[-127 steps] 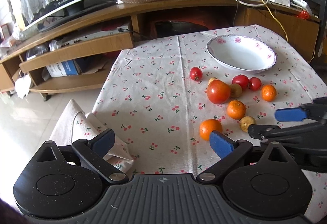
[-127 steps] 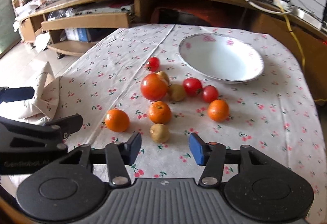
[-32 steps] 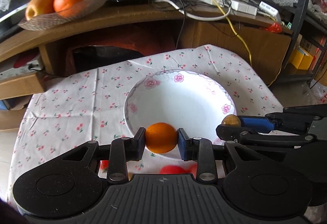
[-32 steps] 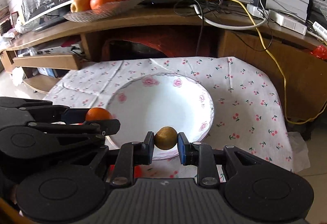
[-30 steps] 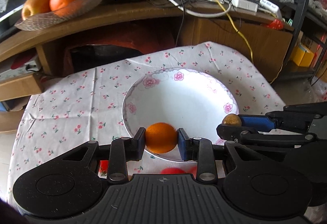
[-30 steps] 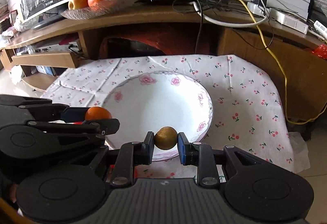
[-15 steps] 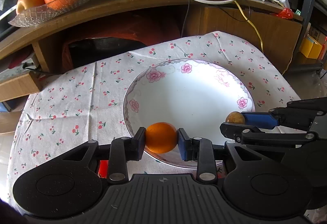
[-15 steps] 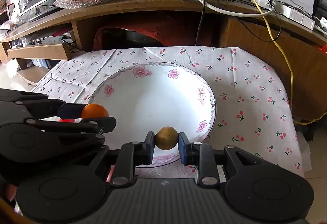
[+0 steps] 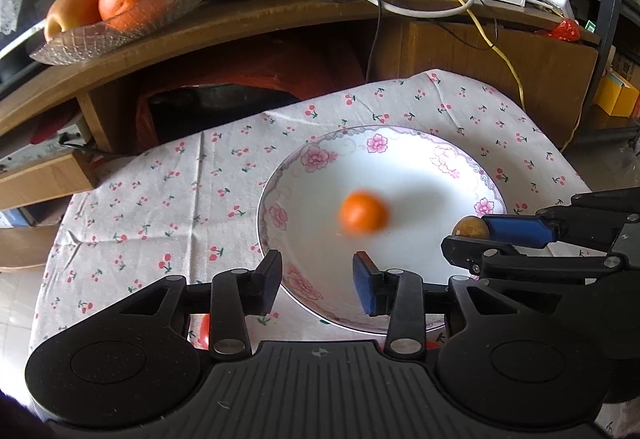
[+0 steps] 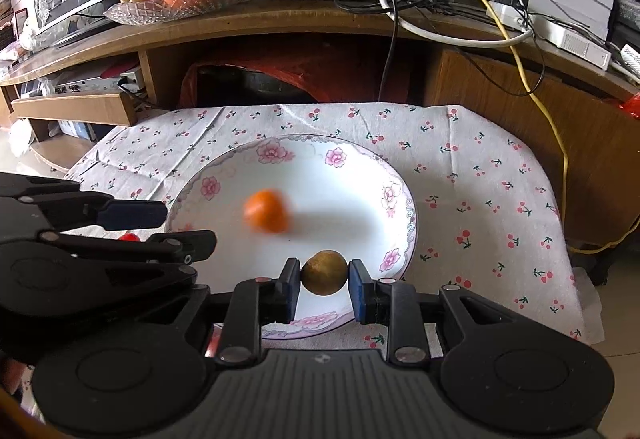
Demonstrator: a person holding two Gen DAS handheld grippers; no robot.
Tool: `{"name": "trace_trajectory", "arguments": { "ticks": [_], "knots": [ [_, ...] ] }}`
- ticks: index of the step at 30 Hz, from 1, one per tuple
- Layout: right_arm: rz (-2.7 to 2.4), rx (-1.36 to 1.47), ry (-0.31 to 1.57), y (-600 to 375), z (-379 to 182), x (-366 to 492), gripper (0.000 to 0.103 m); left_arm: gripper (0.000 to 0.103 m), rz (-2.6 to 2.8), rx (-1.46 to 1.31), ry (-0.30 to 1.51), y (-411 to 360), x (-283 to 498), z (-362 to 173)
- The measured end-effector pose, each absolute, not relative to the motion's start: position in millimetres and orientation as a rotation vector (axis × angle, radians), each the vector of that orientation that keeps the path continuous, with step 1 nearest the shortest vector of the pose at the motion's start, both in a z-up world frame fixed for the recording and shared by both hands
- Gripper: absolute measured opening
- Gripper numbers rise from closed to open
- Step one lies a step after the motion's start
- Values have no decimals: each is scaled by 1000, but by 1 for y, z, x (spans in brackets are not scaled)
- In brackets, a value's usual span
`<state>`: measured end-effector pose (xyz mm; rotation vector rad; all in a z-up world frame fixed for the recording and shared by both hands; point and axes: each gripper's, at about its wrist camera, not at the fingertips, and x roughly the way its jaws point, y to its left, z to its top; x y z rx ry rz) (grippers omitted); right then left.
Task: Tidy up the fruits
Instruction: 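Carry both fruits over the white bowl while the left tool releases its tangerine inside, then open the right tool to drop the brown fruit into the bowl, then withdraw both tools from the bowl toward the remaining fruit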
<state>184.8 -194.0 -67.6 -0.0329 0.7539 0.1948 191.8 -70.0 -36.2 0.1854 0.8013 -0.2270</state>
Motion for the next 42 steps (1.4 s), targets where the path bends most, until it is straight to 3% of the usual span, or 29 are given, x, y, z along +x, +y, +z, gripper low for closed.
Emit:
{"name": "trace_trajectory", "arguments": {
  "ticks": [26,42],
  "knots": [
    [169,-9,692,-197,-53,180,30,69,-228,228,701,-66,174,-18],
    [195,-25,681,-192,-48,166,31,73,-245,276,712,-61,158,-15]
  ]
}}
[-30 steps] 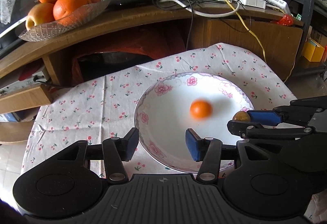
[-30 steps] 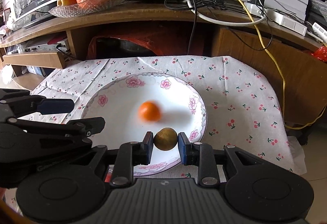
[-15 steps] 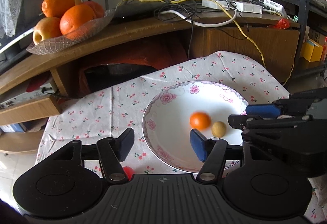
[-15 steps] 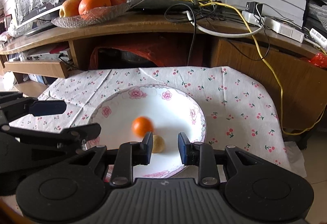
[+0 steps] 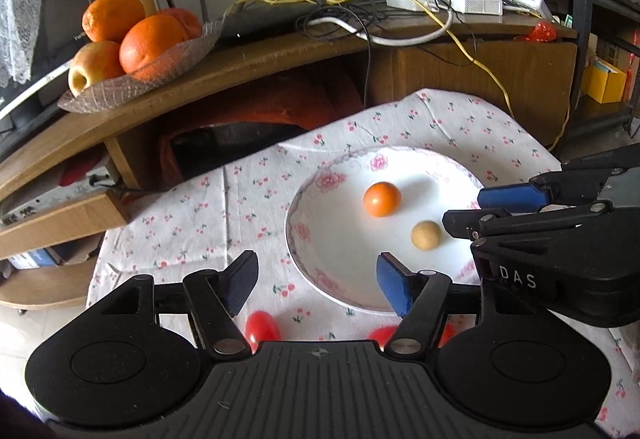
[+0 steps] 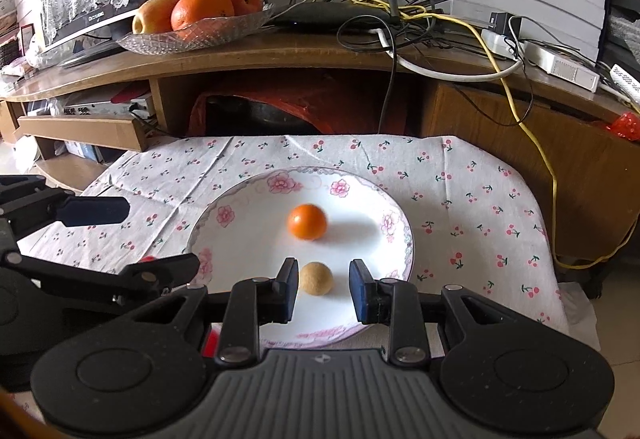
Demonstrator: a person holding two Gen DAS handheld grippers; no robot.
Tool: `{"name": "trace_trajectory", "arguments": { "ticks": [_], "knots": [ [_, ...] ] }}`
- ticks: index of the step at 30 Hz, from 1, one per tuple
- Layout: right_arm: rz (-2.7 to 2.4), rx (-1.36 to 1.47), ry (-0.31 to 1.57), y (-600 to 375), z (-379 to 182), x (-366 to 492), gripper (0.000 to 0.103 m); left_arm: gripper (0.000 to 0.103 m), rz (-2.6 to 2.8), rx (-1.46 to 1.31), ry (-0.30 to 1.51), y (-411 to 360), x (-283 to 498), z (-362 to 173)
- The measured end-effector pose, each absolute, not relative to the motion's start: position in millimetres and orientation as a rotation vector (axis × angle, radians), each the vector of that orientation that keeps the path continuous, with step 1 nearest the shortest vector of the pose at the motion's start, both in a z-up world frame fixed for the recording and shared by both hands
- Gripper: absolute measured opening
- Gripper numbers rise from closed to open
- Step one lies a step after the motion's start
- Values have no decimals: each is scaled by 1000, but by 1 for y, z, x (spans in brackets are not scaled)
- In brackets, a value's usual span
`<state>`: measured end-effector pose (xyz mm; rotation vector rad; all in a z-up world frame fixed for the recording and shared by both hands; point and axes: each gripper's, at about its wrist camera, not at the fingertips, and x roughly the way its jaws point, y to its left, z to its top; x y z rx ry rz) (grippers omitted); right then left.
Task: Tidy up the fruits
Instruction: 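Withdraw both tools from the bowl toward the remaining fruit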
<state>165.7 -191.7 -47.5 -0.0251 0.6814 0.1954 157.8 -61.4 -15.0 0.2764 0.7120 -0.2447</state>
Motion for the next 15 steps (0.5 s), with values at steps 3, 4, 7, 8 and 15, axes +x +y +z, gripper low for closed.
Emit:
{"name": "trace_trajectory", "arguments": {
  "ticks": [3,4,7,8,15],
  "knots": [
    [205,-31,695,-191,-48,158,31,74,-261,263,746,-58,154,-16],
    [209,-33,701,-190,-48,156,31,74,-265,259,758,-57,152,-16],
    [224,-47,713,-187,-48,148,31,74,-271,259,783,-54,144,-17],
    [231,-50,716,-186,-48,144,31,75,-273,261,792,-54,141,-17],
    [256,-58,738,-181,-49,126,31,76,-284,264,836,-47,124,-18]
  ]
}}
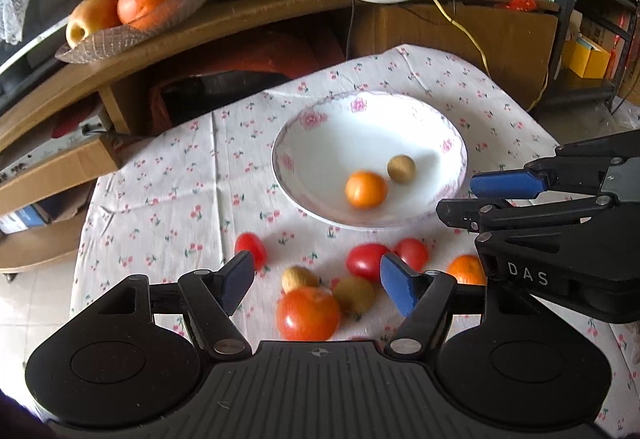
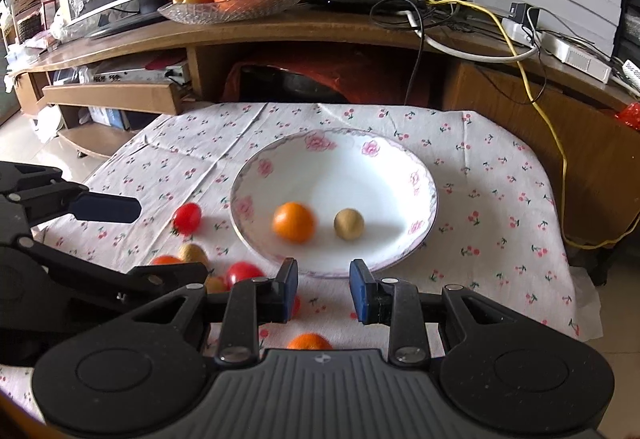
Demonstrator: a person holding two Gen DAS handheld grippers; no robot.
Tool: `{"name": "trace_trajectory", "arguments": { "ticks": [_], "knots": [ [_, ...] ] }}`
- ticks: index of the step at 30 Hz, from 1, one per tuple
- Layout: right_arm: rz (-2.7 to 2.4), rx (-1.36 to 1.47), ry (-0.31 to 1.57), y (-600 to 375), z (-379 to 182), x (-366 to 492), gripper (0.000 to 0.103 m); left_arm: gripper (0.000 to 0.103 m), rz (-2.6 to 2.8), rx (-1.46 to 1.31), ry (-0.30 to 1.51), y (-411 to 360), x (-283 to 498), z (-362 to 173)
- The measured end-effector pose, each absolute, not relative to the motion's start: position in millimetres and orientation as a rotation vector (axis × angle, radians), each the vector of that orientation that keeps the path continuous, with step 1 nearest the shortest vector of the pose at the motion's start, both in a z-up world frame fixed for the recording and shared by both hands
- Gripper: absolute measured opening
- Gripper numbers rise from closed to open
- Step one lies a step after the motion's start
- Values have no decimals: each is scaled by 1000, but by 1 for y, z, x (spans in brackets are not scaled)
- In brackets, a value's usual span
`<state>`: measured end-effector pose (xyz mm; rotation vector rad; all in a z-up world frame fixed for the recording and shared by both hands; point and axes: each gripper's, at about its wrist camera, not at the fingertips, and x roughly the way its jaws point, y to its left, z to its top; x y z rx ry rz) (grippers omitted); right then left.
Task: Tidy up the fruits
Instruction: 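Withdraw both tools from the bowl toward the remaining fruit, then grasp a tangerine with the right tool while the left tool grasps another tangerine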
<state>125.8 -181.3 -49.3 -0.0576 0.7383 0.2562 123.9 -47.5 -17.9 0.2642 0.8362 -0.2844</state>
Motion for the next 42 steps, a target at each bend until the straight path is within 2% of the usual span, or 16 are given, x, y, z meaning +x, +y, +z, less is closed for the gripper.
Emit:
{"name": "trace_trajectory", "arguments": {
  "ticks": [6,14,20,34,36,42],
  "knots": [
    [266,-45,738,-180,-48,115,35,80,-291,275,853,-46,116,-21],
    [258,-32,747,-191,-49,91,35,80,-301,259,860,-38,100,-25],
    [252,-57,797,-204,-69,74,35,80,-315,263,888,-27,85,-41],
    [322,-78,826,-185,-88,100,36,80,-381,238,895,-30,90,-57],
    [323,-86,831,-183,-90,105,36,79,-386,233,903,-30,93,-61],
    [324,-75,860,-185,-97,113,36,66,-410,193,935,-32,100,-70]
  ]
}}
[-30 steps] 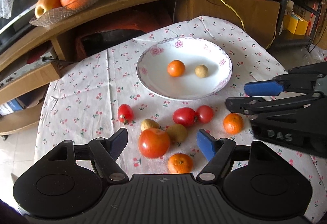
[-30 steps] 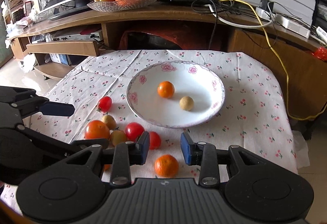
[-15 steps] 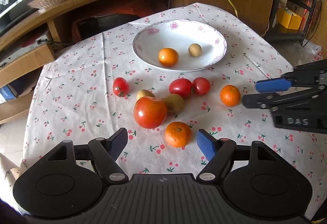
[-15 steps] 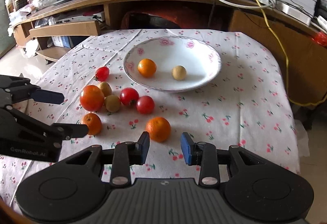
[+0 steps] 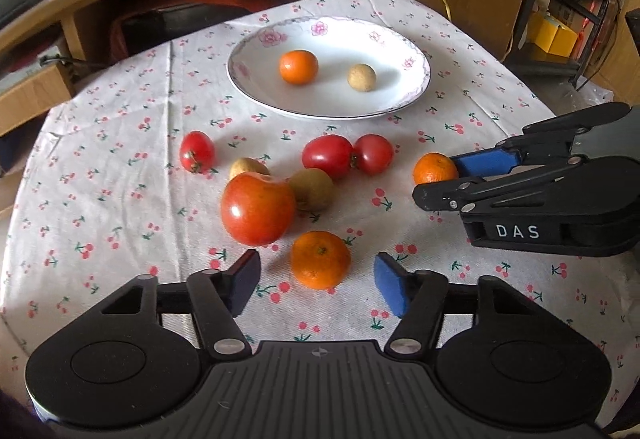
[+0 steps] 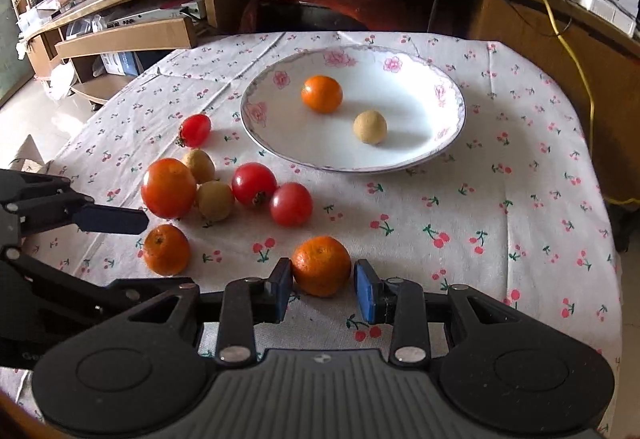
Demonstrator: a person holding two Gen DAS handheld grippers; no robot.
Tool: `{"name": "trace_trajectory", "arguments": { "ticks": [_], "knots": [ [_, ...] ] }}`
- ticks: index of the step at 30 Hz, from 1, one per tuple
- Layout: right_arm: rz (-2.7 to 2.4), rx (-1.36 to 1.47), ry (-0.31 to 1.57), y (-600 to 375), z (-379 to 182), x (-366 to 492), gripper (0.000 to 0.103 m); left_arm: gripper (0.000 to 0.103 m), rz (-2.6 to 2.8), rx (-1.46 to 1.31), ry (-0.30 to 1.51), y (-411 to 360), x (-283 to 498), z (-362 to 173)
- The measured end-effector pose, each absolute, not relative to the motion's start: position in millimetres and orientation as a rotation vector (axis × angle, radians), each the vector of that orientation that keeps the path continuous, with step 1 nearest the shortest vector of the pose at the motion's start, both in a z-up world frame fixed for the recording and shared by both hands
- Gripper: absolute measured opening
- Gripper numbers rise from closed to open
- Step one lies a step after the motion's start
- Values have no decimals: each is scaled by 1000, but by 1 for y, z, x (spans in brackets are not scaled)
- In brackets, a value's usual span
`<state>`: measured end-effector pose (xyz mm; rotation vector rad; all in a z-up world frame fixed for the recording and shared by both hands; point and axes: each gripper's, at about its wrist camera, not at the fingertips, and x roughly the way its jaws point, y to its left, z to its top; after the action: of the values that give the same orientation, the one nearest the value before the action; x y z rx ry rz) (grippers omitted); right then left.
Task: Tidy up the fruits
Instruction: 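Grasp a tangerine with the right tool while the left tool grasps another tangerine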
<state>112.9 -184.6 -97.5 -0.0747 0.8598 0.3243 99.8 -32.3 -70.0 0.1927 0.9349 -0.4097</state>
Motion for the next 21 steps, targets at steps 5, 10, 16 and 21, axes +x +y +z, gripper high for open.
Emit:
{"name": "trace_trajectory", "arguments": {
  "ticks": [5,10,16,21],
  "knots": [
    [326,-86,858,-184,-97,111,33,53,-408,180,934,-35,102,-72],
    [324,-100,861,-183,-96,110,33,42,-422,189,932,-37,100,-72],
    [333,-113,866,-183,-93,105,32,40,-425,199,933,-35,99,-71],
    [342,-135,865,-180,-96,103,33,42,-424,200,935,-36,99,-72]
  ]
}}
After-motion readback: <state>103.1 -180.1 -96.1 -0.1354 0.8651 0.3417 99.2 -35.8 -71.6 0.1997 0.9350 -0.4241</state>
